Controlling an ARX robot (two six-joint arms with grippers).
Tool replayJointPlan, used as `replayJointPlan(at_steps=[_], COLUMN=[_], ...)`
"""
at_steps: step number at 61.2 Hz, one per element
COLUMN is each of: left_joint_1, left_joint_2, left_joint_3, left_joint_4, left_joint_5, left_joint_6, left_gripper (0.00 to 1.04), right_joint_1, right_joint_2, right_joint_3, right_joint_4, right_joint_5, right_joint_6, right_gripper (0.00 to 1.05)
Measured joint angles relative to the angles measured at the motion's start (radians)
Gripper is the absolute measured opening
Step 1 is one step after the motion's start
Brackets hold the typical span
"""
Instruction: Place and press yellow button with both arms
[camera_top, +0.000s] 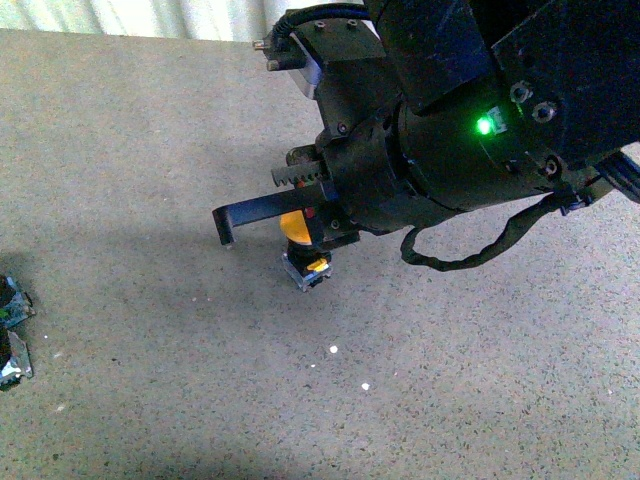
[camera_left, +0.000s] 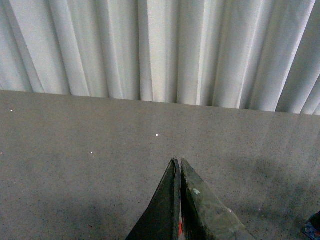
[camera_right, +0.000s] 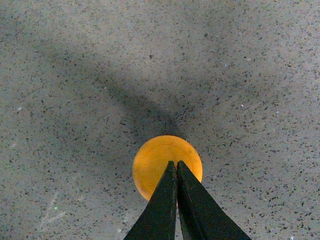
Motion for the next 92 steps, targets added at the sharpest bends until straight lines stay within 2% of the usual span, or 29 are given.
replayJointPlan(at_steps=[18, 30, 42, 51, 56, 57, 59, 61, 65, 69, 72, 92], left_joint_1=[0.0, 0.0, 0.0, 0.0, 0.0, 0.0, 0.0, 0.0, 0.0, 0.0, 0.0, 0.0], left_joint_2=[0.0, 0.0, 0.0, 0.0, 0.0, 0.0, 0.0, 0.0, 0.0, 0.0, 0.0, 0.0], left_joint_3=[0.0, 0.0, 0.0, 0.0, 0.0, 0.0, 0.0, 0.0, 0.0, 0.0, 0.0, 0.0], left_joint_4=[0.0, 0.0, 0.0, 0.0, 0.0, 0.0, 0.0, 0.0, 0.0, 0.0, 0.0, 0.0], left_joint_5=[0.0, 0.0, 0.0, 0.0, 0.0, 0.0, -0.001, 0.001, 0.0, 0.0, 0.0, 0.0], left_joint_6=[0.0, 0.0, 0.0, 0.0, 0.0, 0.0, 0.0, 0.0, 0.0, 0.0, 0.0, 0.0], left_gripper=[0.01, 0.01, 0.01, 0.01, 0.01, 0.01, 0.01, 0.01, 0.01, 0.01, 0.01, 0.01], right_joint_1=[0.0, -0.011, -0.067, -0.13, -0.153, -0.152, -0.149, -0.15, -0.164, -0.2, -0.222, -0.338], right_joint_2=[0.019, 0.004, -0.158, -0.394, -0.492, -0.497, -0.515, -0.53, -0.553, -0.597, -0.638, -0.86], right_joint_3=[0.015, -0.003, -0.059, -0.154, -0.222, -0.233, -0.285, -0.355, -0.455, -0.544, -0.589, -0.798], right_joint_4=[-0.035, 0.021, 0.058, 0.074, 0.079, 0.094, 0.212, 0.391, 0.602, 0.734, 0.761, 0.745], right_joint_5=[-0.004, -0.033, -0.079, -0.061, -0.055, -0.035, 0.06, 0.186, 0.285, 0.288, 0.273, 0.153], right_joint_6=[0.008, 0.021, 0.061, 0.047, 0.035, 0.029, -0.002, -0.042, -0.089, -0.114, -0.126, -0.143], right_gripper=[0.01, 0.01, 0.01, 0.29, 0.44, 0.44, 0.39, 0.32, 0.22, 0.09, 0.01, 0.01])
